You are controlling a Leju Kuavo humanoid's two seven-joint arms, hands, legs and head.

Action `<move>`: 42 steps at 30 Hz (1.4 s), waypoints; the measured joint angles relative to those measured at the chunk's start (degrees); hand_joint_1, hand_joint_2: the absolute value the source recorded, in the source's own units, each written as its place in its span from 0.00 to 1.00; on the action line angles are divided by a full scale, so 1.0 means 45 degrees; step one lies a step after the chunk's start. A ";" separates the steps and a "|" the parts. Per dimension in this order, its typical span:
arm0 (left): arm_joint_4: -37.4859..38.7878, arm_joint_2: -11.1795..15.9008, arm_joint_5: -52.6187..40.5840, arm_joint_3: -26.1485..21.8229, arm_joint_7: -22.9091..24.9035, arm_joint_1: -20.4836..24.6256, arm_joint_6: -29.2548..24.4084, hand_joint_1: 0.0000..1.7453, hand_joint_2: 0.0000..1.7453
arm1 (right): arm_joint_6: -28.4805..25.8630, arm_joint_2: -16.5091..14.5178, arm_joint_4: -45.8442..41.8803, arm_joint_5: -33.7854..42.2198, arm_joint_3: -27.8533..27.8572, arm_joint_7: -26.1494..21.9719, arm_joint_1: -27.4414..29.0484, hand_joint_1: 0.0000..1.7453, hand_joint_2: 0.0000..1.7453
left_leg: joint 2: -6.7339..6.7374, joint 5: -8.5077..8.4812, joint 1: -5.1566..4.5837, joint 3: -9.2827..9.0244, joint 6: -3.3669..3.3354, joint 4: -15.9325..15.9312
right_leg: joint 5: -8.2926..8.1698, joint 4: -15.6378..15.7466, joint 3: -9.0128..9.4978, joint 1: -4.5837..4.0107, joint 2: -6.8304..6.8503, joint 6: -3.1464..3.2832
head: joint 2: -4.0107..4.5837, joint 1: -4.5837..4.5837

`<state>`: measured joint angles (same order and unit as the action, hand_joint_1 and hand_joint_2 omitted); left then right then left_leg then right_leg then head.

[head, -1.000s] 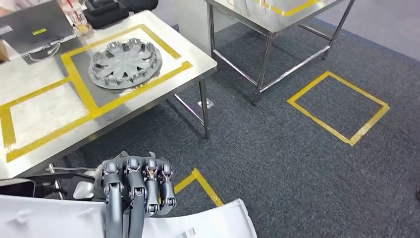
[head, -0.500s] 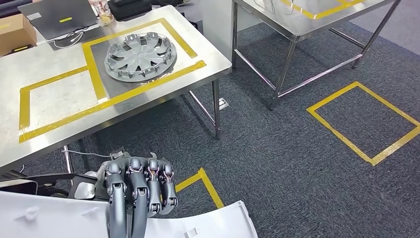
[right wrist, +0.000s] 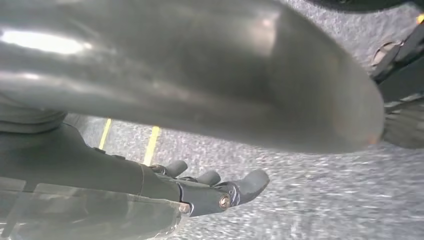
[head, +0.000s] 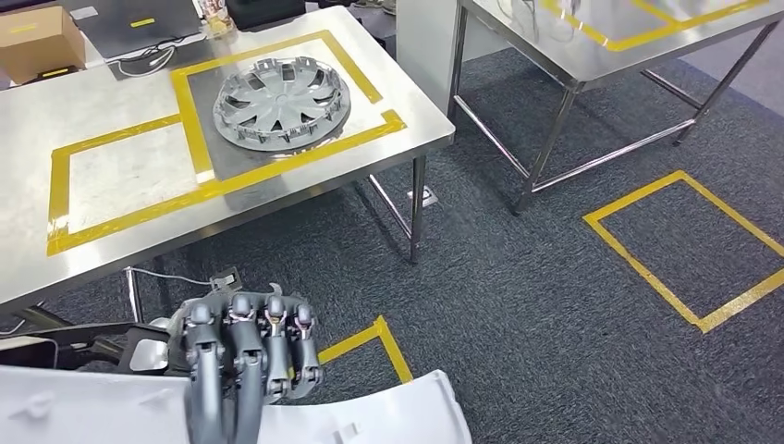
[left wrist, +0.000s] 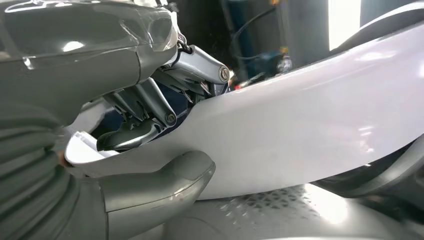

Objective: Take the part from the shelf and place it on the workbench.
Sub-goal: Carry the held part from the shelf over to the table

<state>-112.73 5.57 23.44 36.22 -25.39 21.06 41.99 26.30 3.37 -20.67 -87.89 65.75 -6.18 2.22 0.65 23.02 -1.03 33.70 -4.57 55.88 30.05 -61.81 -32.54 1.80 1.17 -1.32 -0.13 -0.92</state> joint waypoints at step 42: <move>0.0404 -0.0164 0.0854 -0.0056 0.1190 -0.0377 -0.0032 1.00 1.00 | -0.0443 0.0628 0.0574 -0.0272 -0.0206 -0.0082 -0.0130 0.00 0.00 | -0.1078 0.0754 0.0035 -0.0068 0.0602 0.0657 | -0.0913 0.0548 -0.0472 0.0019 -0.0300 -0.0070 | 0.0000 -0.0003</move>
<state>-110.91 4.83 27.28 35.97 -20.03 19.36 41.85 24.30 6.20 -18.08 -89.11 64.82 -6.55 1.64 -4.20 26.42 -0.87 33.39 -1.86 58.84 25.94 -59.35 -34.66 1.89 -0.18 -1.64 -0.13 -0.94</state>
